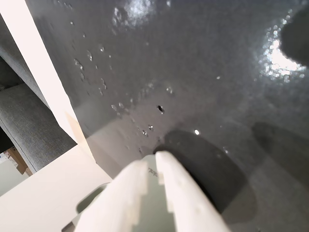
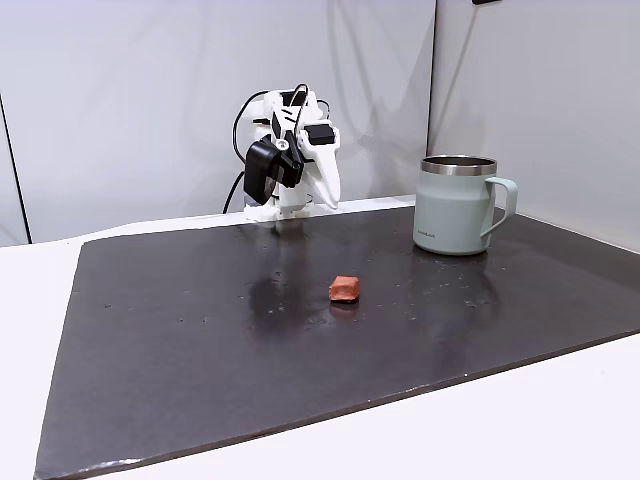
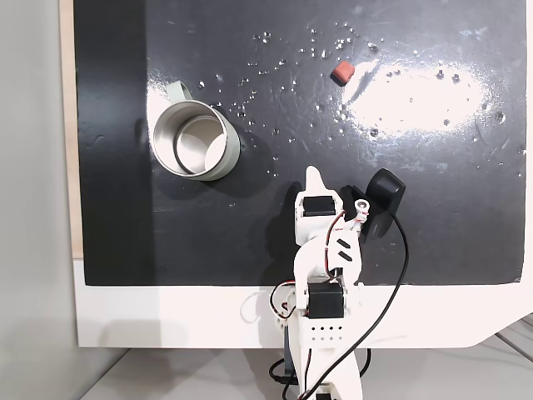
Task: Grasp a cube and put it in the cup.
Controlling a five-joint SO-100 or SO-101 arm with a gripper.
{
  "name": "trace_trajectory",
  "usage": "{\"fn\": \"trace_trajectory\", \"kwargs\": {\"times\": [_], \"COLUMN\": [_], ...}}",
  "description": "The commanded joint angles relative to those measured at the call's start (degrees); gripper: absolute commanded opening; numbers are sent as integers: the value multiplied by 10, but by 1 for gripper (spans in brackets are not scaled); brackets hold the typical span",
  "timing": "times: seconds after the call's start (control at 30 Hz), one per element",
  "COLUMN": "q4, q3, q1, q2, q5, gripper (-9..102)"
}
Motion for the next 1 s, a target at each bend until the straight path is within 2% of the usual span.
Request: {"fn": "trace_trajectory", "kwargs": {"times": [0.0, 0.73, 0.97], "q4": [2, 1, 59], "q3": [-3, -4, -101], "q1": [-27, -18, -4], "q2": [5, 5, 3], "q5": [-15, -10, -10], "gripper": [0, 0, 0]}}
